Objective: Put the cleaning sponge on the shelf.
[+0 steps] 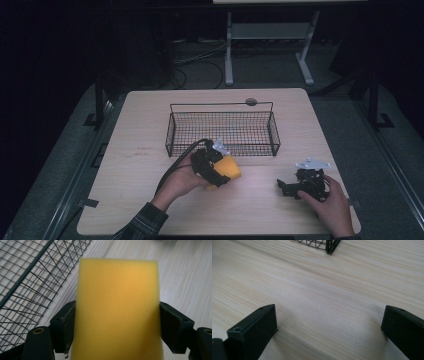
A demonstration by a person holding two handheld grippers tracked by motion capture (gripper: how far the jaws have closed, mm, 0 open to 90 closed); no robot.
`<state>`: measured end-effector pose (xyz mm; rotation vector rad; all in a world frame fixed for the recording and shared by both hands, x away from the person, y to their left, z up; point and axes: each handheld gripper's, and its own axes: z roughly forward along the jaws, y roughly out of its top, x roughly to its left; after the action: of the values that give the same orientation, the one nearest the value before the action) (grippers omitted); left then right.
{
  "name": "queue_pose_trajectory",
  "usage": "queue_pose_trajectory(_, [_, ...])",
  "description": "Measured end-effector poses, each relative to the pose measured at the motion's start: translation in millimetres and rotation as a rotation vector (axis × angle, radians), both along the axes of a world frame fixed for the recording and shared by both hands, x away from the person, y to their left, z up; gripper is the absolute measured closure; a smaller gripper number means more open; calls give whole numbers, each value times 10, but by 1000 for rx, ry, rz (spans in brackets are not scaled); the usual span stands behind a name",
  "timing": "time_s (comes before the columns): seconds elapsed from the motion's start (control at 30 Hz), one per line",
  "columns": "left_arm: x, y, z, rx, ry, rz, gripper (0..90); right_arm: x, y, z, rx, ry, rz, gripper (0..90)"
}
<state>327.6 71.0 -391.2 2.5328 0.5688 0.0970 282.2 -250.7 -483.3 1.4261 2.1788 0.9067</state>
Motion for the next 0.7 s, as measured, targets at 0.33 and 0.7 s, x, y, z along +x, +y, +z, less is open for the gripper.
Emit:
queue_pose_trajectory(0.33, [113,2,130,-3,-18,12,237,0,0,-1,0,-3,0,0])
queue_pose_trajectory(0.7, [272,24,302,-9,-38,35,237,0,-1,-1,-1,-2,0,0])
